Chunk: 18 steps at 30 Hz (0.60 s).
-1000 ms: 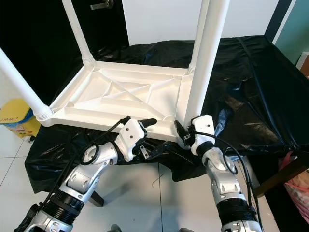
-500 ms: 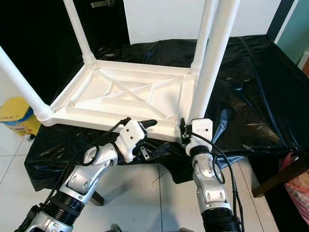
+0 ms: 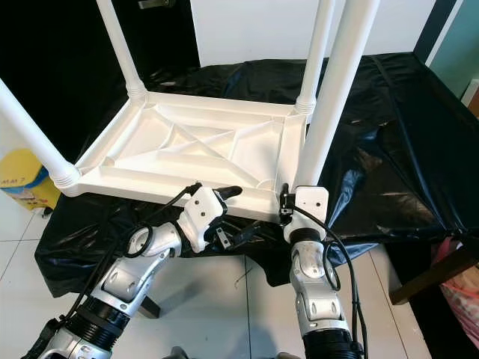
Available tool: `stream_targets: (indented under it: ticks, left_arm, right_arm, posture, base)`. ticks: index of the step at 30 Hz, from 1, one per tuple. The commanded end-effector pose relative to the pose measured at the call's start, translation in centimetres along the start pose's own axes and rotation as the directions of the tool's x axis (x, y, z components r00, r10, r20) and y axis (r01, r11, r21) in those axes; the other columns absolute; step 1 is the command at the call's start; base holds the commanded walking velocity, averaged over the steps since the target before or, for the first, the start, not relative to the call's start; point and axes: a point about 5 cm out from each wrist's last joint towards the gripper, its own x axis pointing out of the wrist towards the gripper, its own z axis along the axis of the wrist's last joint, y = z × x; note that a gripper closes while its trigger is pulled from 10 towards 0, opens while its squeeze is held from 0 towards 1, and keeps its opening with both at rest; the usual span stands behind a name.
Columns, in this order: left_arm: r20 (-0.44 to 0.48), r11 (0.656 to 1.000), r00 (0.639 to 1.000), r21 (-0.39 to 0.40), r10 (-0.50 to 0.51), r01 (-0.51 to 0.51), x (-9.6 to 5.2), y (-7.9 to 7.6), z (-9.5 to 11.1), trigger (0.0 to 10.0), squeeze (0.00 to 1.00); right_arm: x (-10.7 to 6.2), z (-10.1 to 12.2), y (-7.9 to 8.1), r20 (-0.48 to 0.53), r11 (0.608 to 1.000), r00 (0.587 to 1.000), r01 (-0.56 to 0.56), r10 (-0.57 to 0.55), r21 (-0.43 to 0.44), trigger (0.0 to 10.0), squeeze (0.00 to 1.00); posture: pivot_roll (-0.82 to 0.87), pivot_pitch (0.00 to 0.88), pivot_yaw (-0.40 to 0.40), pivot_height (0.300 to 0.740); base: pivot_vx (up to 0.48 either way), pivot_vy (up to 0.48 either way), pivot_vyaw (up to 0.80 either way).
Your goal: Building children table
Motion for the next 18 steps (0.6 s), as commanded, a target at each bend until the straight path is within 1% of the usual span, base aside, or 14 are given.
stream_targets:
  ticks: [1,18]
  left_arm:
    - [-0.001,1.000,1.000,0.009,-0.014,0.014,-0.12,-0.25,0.03,10.0,0.00]
    - [-0.006,1.000,1.000,0.012,-0.013,0.013,-0.29,-0.22,-0.03,10.0,0.00]
  right_arm:
    - [-0.79,-1.86,-0.24,-0.097,0.999,0.995,0.024,-0.026,-0.023,10.0,0.00]
    - [-0.83,-1.61,-0.07,-0.092,0.999,0.995,0.027,-0.029,-0.026,10.0,0.00]
  posture:
    - [-0.03,0.046,0.006,0.740]
    - [-0.02,0.042,0.008,0.740]
  base:
    - [0.000,0.000,0.00]
    - [0.000,0.000,0.00]
